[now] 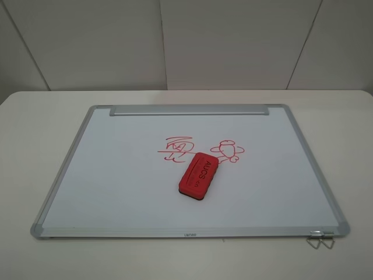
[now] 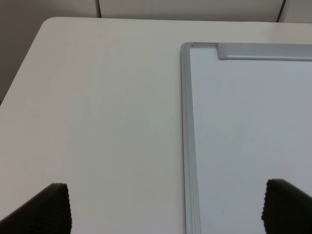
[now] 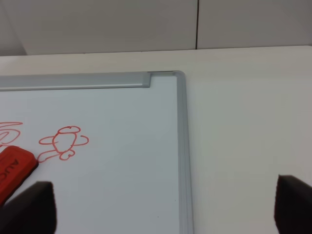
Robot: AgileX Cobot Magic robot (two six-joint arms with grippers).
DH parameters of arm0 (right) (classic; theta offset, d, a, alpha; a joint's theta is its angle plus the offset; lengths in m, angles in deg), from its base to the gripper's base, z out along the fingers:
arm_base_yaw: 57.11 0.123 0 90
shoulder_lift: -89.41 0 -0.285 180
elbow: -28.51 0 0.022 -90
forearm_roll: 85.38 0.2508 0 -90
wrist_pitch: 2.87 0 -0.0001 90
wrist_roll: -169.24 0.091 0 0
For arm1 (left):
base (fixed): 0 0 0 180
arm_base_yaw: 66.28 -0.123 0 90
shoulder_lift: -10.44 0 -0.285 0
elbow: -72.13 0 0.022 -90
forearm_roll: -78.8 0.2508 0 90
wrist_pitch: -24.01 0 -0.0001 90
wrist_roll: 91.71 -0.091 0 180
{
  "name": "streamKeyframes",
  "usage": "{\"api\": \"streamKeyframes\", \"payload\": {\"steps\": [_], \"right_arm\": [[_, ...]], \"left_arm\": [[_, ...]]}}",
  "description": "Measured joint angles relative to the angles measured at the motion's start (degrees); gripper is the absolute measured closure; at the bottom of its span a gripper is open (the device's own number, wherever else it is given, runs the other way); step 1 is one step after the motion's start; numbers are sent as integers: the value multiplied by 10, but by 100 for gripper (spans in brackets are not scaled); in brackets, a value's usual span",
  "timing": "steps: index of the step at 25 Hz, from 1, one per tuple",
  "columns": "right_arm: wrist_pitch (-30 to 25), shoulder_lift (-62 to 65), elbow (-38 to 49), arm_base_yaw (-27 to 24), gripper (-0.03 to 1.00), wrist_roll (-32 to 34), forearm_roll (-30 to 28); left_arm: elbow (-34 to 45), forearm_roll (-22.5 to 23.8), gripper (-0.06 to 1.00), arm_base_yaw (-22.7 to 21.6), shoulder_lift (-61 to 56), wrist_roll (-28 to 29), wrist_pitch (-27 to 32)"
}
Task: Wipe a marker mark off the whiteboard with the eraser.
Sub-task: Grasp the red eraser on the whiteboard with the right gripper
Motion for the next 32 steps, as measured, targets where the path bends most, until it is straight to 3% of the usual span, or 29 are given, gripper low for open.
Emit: {"api": "streamKeyframes", "payload": {"steps": [32], "right_arm": [[0,0,0,0,16,0,0]], "left_arm": [[0,0,16,0,0,0,0]]}}
